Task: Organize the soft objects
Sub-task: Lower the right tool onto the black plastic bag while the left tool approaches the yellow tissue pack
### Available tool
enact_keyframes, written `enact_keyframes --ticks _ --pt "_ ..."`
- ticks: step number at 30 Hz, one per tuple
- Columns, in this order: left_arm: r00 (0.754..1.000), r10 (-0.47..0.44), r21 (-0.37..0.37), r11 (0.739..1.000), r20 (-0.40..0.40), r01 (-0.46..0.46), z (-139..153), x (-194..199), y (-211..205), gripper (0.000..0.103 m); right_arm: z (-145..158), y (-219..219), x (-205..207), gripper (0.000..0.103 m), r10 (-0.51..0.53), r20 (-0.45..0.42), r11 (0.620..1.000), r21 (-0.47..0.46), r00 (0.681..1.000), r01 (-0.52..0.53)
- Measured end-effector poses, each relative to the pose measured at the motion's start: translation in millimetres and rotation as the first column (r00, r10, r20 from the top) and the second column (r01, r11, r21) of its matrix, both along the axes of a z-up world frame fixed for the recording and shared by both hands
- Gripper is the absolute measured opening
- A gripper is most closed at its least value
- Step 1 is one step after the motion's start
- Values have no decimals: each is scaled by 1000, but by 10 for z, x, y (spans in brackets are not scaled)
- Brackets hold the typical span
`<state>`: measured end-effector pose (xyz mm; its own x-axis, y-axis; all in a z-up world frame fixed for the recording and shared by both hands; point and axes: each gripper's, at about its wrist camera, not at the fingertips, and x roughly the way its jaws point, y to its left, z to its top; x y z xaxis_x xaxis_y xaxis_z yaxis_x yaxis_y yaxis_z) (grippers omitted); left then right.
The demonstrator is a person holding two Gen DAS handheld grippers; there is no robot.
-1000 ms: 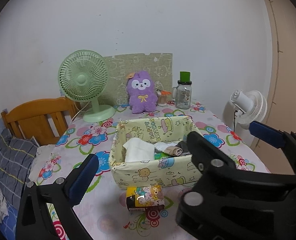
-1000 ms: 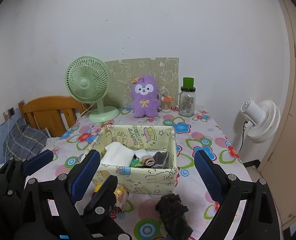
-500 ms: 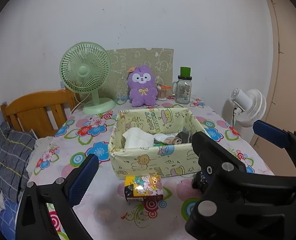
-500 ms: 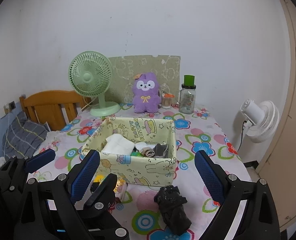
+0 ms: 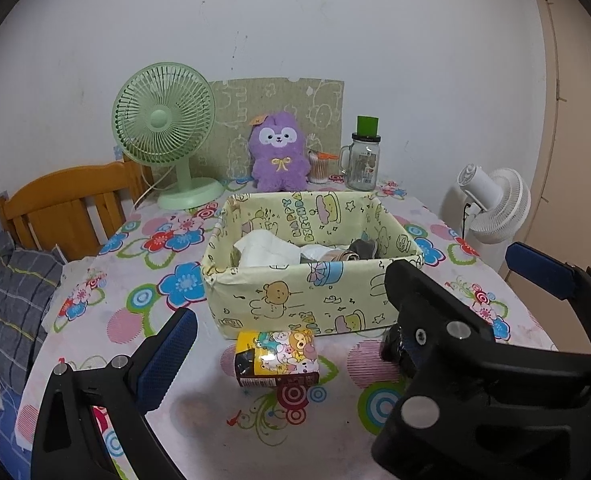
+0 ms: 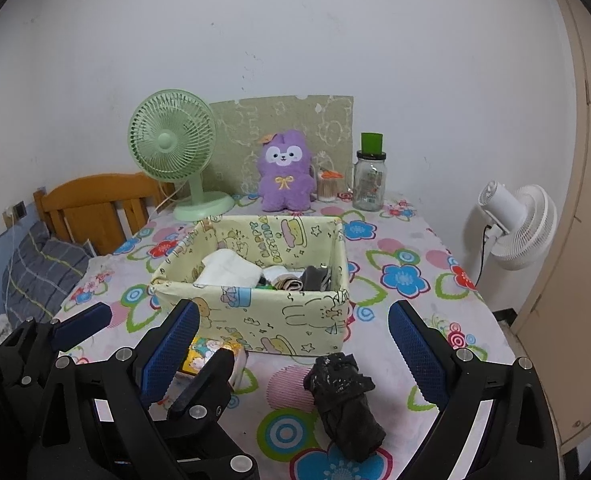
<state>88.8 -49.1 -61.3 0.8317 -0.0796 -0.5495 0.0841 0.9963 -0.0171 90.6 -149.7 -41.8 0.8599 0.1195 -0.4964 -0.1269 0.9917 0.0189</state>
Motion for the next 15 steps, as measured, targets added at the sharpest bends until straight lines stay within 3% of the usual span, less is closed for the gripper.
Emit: enact_keyframes --ticks 15 --pt "999 -29 6 1000 -43 29 -278 103 -97 103 -294 -80 119 97 -10 -60 1000 -11 998 9"
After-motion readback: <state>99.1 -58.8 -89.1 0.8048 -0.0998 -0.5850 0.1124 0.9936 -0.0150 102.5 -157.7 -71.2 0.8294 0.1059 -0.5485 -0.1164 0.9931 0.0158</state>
